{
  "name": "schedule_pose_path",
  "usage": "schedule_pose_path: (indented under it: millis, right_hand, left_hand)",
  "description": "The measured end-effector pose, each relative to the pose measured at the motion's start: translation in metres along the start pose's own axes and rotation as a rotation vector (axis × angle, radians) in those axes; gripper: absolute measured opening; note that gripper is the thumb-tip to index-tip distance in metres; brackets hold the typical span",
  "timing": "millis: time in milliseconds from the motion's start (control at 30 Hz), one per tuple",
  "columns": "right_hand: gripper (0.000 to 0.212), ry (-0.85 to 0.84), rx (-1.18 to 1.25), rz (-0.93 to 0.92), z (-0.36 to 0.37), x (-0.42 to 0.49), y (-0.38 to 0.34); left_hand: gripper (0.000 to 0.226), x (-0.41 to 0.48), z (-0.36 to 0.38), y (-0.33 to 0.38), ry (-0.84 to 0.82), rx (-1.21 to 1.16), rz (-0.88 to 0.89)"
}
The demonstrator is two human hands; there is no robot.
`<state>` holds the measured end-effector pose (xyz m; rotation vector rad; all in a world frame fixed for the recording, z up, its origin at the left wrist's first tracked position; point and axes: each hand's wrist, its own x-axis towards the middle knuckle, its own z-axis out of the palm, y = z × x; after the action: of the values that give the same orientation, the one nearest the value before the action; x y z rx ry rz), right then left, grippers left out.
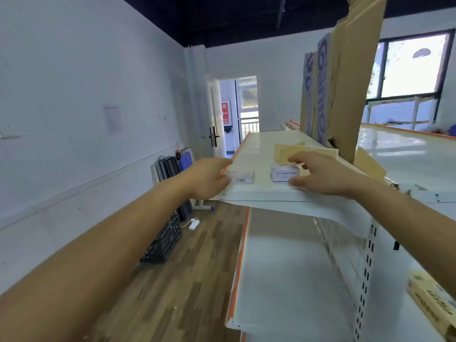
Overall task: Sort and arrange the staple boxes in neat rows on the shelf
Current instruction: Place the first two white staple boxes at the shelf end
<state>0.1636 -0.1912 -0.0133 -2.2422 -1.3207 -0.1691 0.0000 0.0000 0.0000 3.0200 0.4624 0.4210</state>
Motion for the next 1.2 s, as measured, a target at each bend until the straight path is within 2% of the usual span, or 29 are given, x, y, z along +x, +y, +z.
schedule_pose_path:
  millis: [100,167,233,267,433,567,800,933,1200]
  right_hand:
    - [0.054,-0.031,-0.028,0.043,0.005,0.008,0.004]
    - [0.038,-0.049,-0.046,0.060,0.008,0.014,0.005]
    - [0.013,-0.031,-0.051,0.061,0.011,0.021,0.009]
    - [0.011,-0.010,-0.046,0.048,0.011,0.022,0.009]
    - [0.013,0.004,0.007,0.025,0.012,0.024,0.014]
    - [0.032,0.051,0.097,0.040,0.013,0.021,0.014]
    - [0.042,0.163,0.184,-0.007,0.018,0.014,0.000]
    - [0.041,0.208,0.184,-0.084,0.023,0.011,-0.024]
    - [0.045,0.242,0.301,-0.197,0.052,0.001,-0.083]
  left_hand:
    - [0.045,0.012,0.007,-0.003,-0.043,0.000,-0.030]
    - [0.048,0.018,0.012,-0.003,-0.083,0.000,-0.066]
    - [0.048,0.021,0.014,-0.001,-0.106,-0.002,-0.091]
    - [0.046,0.021,0.014,0.001,-0.106,0.011,-0.097]
    - [0.039,0.022,0.014,-0.001,-0.003,-0.051,-0.112]
    - [0.045,0.019,0.016,-0.004,0.099,-0.147,-0.135]
    - [0.040,0.000,0.019,-0.011,0.297,-0.283,-0.091]
    - [0.045,-0.020,0.012,-0.016,0.394,-0.389,-0.089]
    - [0.048,-0.085,-0.005,-0.048,0.432,-0.339,-0.125]
